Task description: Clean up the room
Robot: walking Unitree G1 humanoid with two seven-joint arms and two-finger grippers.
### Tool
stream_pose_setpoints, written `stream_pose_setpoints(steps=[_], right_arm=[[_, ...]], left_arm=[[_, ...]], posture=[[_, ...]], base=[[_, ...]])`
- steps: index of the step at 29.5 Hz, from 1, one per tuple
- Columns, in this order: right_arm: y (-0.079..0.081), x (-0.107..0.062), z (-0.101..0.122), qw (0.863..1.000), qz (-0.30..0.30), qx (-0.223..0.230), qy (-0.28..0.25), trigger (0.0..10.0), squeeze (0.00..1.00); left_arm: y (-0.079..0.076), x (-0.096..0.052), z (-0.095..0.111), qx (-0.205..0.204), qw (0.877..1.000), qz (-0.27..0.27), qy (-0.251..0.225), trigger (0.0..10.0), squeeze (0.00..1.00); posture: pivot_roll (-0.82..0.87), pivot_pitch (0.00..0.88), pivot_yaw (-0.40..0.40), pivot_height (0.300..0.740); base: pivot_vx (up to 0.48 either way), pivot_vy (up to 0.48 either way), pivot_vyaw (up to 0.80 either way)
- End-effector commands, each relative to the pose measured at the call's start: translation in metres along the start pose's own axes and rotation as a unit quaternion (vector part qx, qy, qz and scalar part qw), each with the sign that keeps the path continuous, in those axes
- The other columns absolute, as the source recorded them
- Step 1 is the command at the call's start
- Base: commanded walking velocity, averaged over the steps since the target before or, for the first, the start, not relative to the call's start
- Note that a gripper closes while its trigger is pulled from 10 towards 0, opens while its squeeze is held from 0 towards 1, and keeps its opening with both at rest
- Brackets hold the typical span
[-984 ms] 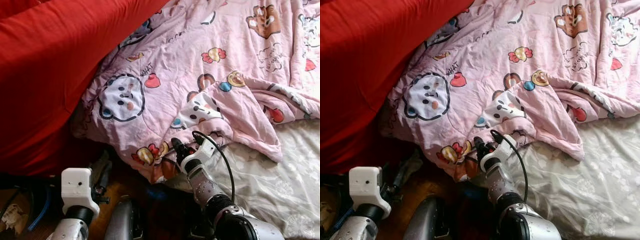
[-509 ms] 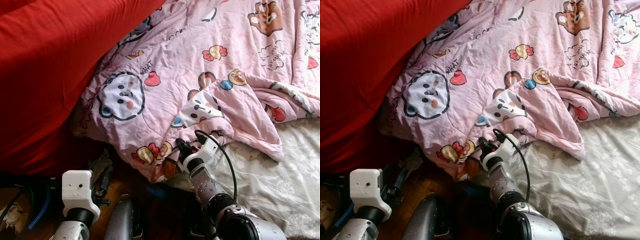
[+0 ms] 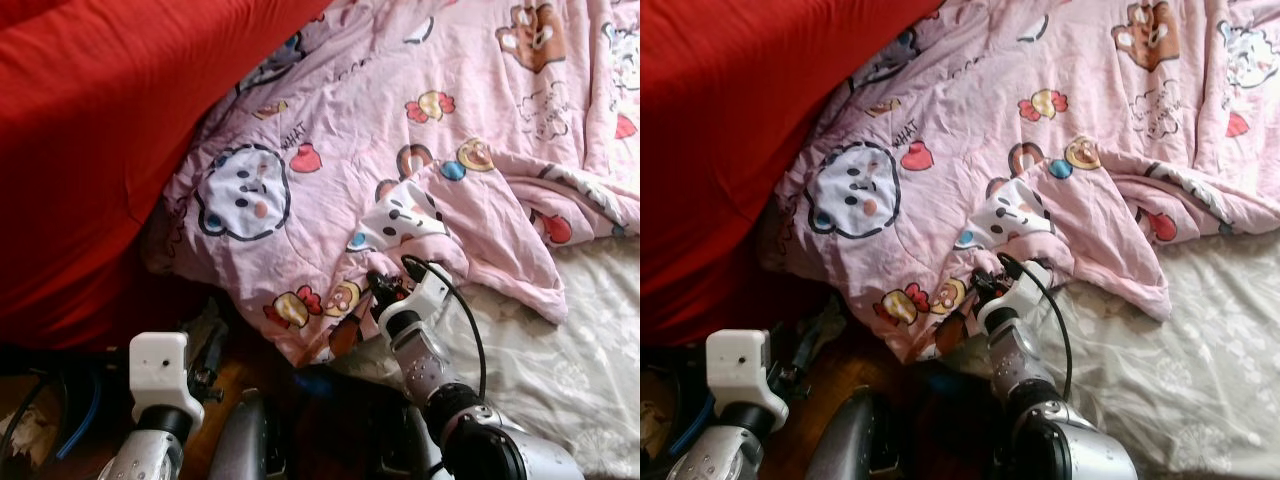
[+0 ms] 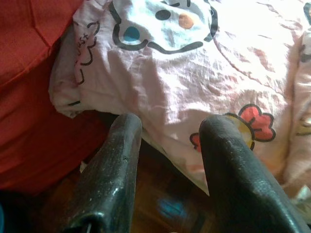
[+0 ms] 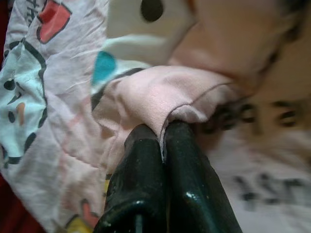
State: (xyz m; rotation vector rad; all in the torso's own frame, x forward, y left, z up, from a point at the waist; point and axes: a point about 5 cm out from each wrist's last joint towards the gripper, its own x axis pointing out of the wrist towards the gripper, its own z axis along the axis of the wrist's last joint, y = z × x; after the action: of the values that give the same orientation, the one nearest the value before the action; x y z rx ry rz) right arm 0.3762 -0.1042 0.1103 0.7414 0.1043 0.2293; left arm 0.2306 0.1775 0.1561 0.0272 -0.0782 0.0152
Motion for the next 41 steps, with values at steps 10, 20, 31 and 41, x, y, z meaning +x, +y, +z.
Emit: stream_pose_setpoints(steps=[10, 20, 31, 41], right_arm=[[-0.064, -0.061, -0.009, 0.996, -0.063, -0.045, -0.037, 0.0, 0.0], [-0.09, -0.13, -0.015, 0.986, -0.107, -0.127, 0.004, 0.0, 0.0], [-0.106, -0.202, -0.006, 0.952, -0.26, -0.162, -0.005, 0.0, 0.0], [-0.131, -0.233, -0.046, 0.907, -0.354, -0.151, 0.169, 0.0, 0.0]], left_arm=[[0.012, 0.028, -0.023, 0.018, 1.0, -0.003, 0.009, 10.0, 0.0], [0.015, 0.059, -0.025, 0.024, 0.999, -0.019, -0.013, 10.0, 0.0], [0.015, 0.076, -0.024, 0.025, 0.999, -0.027, -0.035, 10.0, 0.0], [0.019, 0.082, -0.024, 0.032, 0.998, -0.029, -0.045, 10.0, 0.0]], posture=[[0.18, 0.464, -0.09, 0.622], [0.12, 0.373, -0.093, 0.622], [0.1, 0.317, -0.109, 0.622], [0.1, 0.291, -0.105, 0.622]], base=[[0.0, 0.0, 0.0], [0.0, 0.0, 0.0], [0.0, 0.0, 0.0], [0.0, 0.0, 0.0]])
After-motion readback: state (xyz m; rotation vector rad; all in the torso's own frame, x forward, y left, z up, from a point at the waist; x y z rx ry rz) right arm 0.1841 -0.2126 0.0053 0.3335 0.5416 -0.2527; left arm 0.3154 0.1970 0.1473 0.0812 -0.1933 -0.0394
